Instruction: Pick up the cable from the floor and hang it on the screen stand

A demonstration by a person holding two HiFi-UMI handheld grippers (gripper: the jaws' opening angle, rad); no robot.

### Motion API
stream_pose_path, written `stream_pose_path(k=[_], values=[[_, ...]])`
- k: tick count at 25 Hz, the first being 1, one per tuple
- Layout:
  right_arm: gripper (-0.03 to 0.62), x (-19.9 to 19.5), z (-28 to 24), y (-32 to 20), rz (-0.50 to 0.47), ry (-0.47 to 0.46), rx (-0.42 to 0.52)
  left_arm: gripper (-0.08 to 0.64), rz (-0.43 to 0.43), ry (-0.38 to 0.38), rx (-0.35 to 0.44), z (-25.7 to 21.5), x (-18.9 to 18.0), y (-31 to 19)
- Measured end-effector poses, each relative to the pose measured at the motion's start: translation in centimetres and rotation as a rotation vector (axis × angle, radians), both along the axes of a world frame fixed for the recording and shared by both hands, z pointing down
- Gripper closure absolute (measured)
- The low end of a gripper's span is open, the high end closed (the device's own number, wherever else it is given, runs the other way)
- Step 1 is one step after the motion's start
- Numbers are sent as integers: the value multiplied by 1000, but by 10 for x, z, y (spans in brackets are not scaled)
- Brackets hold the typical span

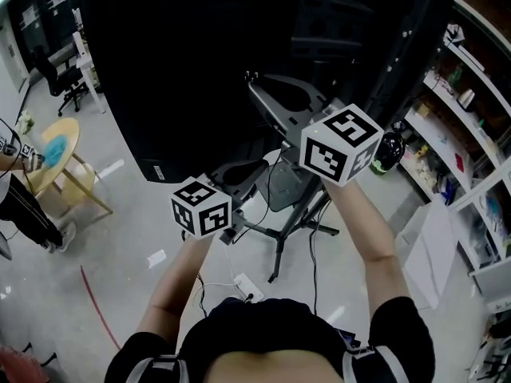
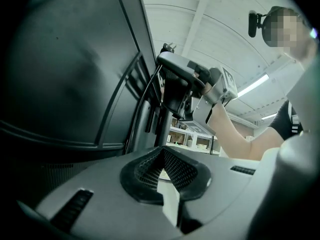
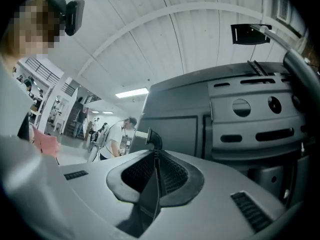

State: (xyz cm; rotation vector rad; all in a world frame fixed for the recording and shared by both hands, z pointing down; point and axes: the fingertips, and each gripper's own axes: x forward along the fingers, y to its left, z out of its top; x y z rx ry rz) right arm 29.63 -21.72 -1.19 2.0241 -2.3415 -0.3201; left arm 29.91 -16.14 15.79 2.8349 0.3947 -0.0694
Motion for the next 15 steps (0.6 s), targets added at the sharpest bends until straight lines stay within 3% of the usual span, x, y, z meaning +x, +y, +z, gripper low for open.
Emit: stream_pose_path(k=[9, 15], values=[[537, -2, -84, 4, 13, 144, 87, 552, 13, 50, 100, -34, 22, -7], [537, -1, -125, 5, 15, 192, 111, 552, -5, 71, 131, -51, 34, -19]])
